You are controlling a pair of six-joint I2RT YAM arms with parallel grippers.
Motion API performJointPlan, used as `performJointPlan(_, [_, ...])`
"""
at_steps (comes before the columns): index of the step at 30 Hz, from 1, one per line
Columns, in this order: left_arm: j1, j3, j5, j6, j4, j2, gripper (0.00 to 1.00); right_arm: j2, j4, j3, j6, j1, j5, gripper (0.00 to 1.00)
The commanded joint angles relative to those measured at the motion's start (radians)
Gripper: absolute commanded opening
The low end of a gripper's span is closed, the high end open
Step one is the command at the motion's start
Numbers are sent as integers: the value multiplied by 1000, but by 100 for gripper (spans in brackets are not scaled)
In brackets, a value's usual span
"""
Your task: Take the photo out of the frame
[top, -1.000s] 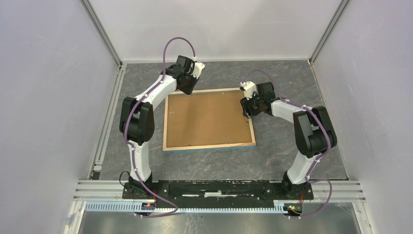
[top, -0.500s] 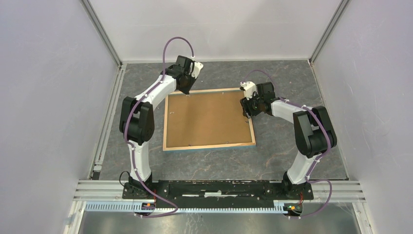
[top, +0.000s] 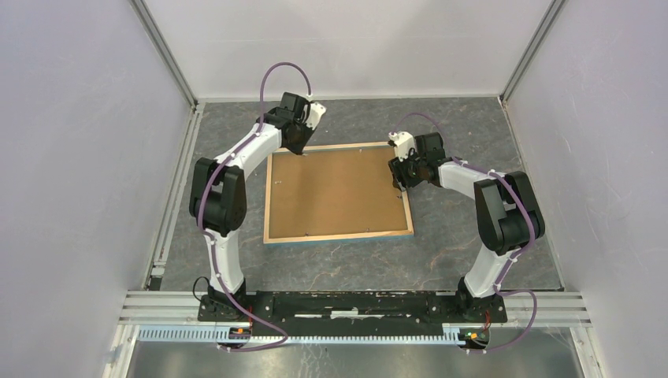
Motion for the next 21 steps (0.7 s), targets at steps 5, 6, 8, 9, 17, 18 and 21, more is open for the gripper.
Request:
performJointPlan(5, [-8, -48, 82, 44, -48, -70, 2, 50, -57, -1, -18, -9, 58, 57])
performJointPlan(6, [-8, -49, 84, 44, -54, -75, 2, 50, -58, 1, -17, -9, 58, 57])
performJointPlan(8, [-11, -53, 90, 44, -61, -83, 2, 52, -58, 1, -17, -8, 58, 57])
performJointPlan(9, [-13, -55, 89, 46, -61, -87, 2, 51, -58, 1, -17, -8, 59, 57])
performJointPlan(17, [-8, -49, 77, 19, -68, -112, 2, -1, -78, 24, -30, -10, 56, 58])
performJointPlan(18, [-3, -49, 79, 5, -68, -126, 2, -26, -86, 28, -31, -10, 47, 58])
performJointPlan(21, [9, -55, 97, -16, -82, -180, 2, -135, -113, 17, -47, -3, -6, 63])
